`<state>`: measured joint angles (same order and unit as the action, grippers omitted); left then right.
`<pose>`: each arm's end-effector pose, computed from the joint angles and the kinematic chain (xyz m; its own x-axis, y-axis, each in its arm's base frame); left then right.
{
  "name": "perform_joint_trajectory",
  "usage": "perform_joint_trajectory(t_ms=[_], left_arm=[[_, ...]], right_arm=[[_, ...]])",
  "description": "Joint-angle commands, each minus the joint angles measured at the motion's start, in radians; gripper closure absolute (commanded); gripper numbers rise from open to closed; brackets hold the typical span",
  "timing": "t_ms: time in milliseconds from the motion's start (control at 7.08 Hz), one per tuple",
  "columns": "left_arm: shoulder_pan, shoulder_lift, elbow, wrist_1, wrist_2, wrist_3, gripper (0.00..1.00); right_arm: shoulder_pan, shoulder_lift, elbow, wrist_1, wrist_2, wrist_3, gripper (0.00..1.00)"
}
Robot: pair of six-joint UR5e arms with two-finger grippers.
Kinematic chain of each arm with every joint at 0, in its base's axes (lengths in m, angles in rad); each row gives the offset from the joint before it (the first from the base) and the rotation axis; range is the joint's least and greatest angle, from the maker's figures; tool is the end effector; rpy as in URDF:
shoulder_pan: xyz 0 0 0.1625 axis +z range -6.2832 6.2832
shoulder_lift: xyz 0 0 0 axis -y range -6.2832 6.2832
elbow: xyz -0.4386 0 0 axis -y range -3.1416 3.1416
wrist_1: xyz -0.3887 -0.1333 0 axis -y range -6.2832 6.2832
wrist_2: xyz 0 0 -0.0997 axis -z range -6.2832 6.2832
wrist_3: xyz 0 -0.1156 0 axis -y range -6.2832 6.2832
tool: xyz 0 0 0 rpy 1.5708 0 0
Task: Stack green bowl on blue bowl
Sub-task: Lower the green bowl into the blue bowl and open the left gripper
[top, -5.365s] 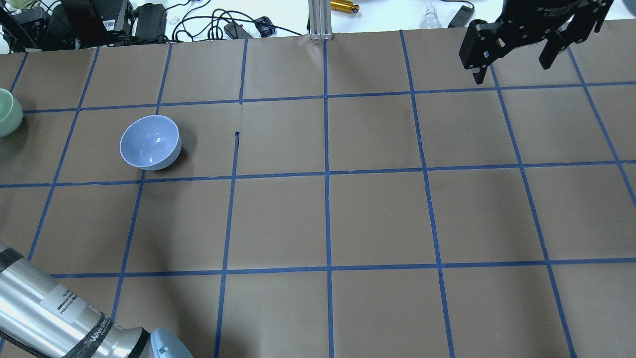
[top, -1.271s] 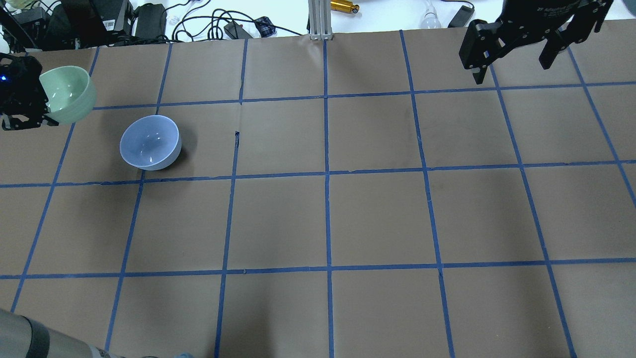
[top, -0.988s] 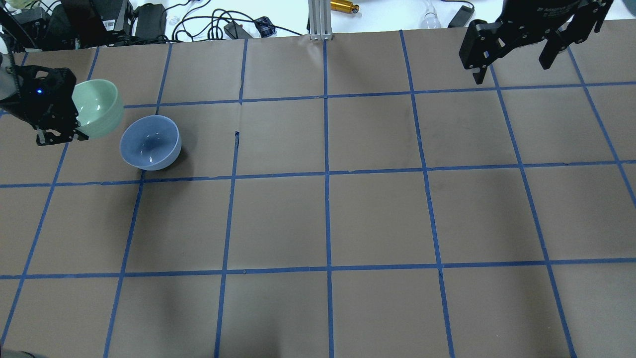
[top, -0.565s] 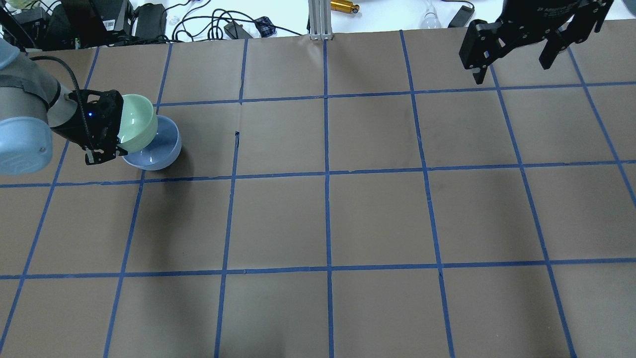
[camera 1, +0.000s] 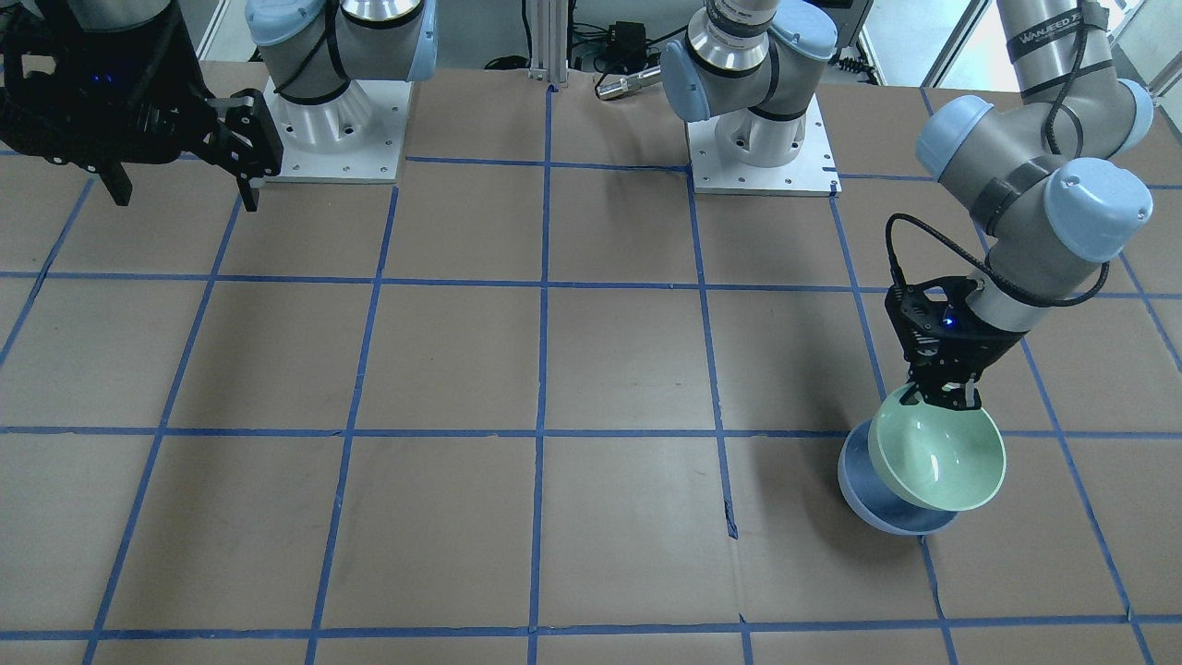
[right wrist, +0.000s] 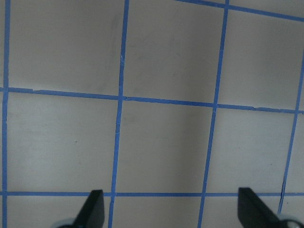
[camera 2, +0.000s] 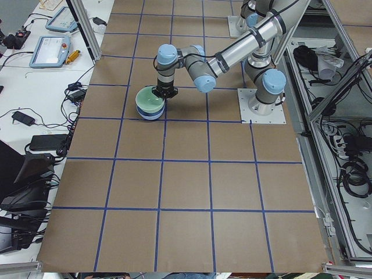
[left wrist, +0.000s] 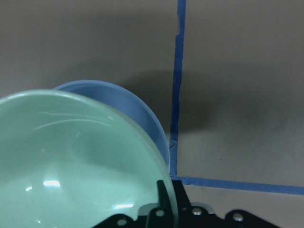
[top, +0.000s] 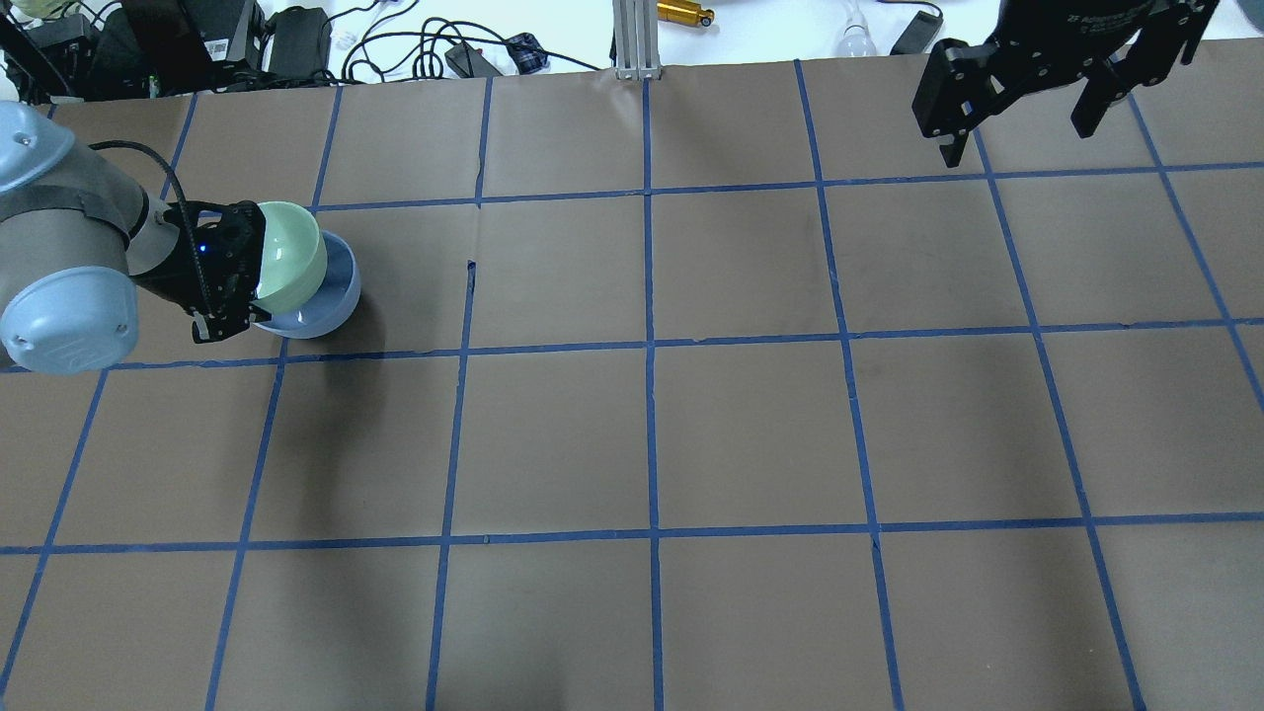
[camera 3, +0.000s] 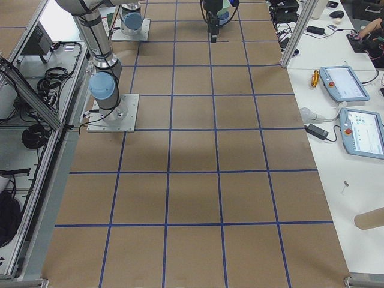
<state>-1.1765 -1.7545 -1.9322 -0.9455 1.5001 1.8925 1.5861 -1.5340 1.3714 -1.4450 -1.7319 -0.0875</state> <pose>0.0696 -0.5355 0.2852 -0.0714 0.9926 -0.0983 0.9969 0.0676 -0.0415 0.1224 -0.5017 0.5534 -0.9819 -0.0965 0.1629 -0.1015 0.9946 -0.0226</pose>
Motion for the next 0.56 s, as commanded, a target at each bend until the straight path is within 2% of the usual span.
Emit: perform_joint_trajectory(t_ms=[0,424], left_arm=[[-0.008,0.03,0.002,-0.016,0.006,-0.086,0.0],[-0.053,0.087,0.015,-0.053,-0.008,-0.229,0.0]], right_arm=[[0.0,0.0,0.0,0.0,0.0,0.0,0.0],[0.0,0.0,0.0,0.0,0.0,0.0,0.0]])
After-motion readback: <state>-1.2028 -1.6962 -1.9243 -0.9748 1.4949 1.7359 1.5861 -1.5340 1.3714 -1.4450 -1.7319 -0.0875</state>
